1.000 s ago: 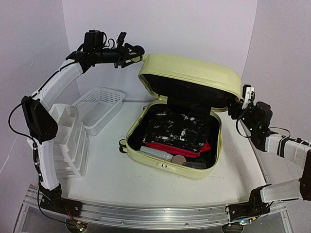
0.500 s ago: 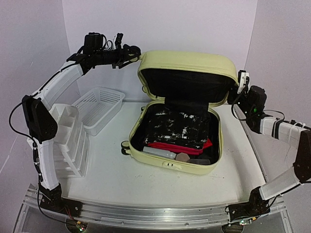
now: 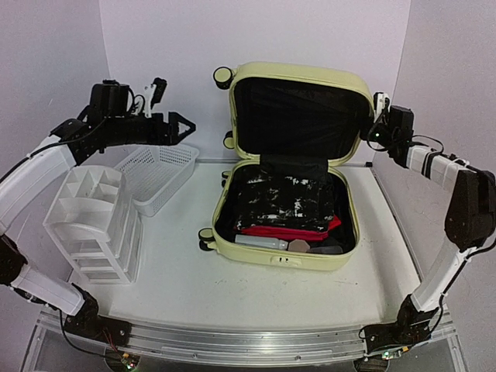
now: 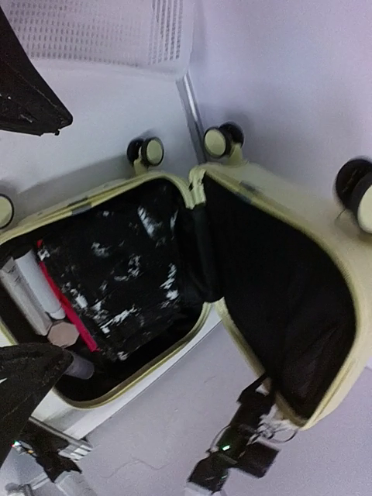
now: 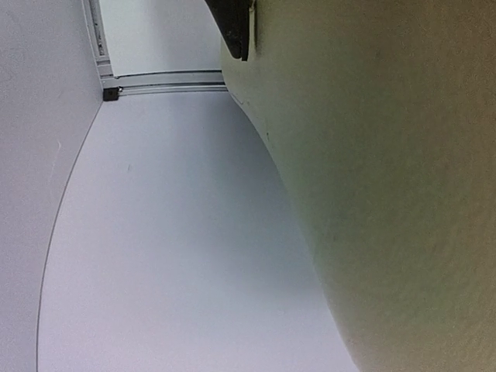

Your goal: Open, take out, and arrange the luggage

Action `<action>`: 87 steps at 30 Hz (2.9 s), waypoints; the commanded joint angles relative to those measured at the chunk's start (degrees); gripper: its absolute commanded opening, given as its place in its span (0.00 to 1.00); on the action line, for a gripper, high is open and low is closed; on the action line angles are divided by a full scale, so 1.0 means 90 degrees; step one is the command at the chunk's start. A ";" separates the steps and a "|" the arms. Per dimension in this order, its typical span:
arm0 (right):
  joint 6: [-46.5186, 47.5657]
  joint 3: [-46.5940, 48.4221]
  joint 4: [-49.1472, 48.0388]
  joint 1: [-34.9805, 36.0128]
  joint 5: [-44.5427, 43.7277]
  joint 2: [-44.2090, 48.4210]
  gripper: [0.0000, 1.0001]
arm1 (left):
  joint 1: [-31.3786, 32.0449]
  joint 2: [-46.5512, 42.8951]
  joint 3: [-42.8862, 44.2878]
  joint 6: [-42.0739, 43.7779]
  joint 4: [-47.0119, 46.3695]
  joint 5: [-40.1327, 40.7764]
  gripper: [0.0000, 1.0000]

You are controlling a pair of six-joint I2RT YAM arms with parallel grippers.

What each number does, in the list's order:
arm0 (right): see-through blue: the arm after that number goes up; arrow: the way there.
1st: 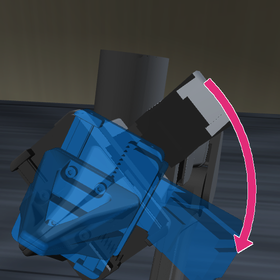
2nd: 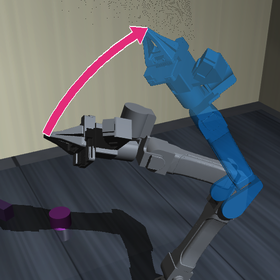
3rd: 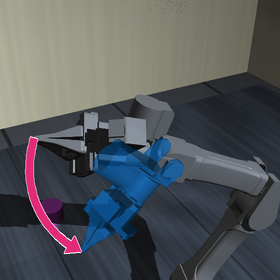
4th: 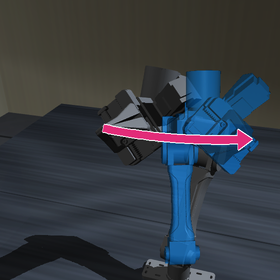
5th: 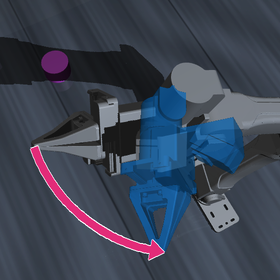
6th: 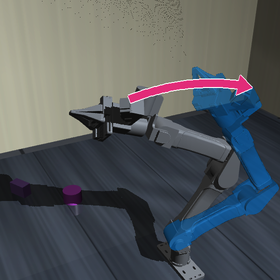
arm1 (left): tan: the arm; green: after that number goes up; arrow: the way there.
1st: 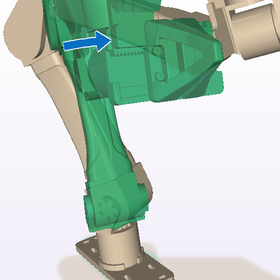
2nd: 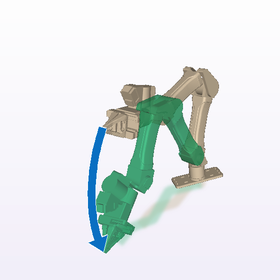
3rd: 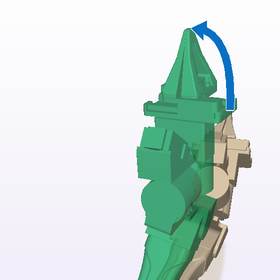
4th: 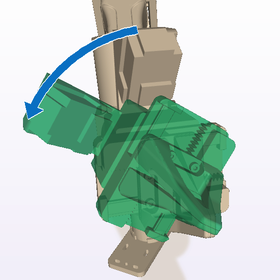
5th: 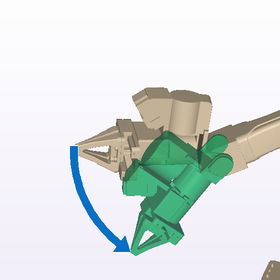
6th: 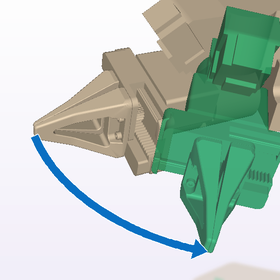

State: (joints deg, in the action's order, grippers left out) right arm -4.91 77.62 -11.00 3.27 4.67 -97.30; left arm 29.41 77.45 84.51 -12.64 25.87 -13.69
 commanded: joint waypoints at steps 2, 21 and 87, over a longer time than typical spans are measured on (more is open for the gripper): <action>0.0283 0.1375 -0.0102 -0.0880 -0.0004 -0.0785 0.00 | 0.0715 0.0861 -0.0373 -0.0230 -0.0230 0.0572 0.88; 0.0024 0.4045 0.0559 -0.1550 0.0203 -0.2873 0.00 | 0.2129 0.4398 0.1343 -0.2483 -0.0712 0.0953 0.74; -0.1859 0.8816 0.2447 -0.1762 -0.0818 -0.5205 0.98 | 0.2670 0.3446 0.1907 -0.1021 0.0195 -0.0106 0.86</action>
State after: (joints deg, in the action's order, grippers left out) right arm -16.43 156.73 19.38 -11.31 1.43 -142.30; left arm 52.88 105.69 98.15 -21.02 28.97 -12.40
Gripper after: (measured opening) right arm 0.983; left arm 0.854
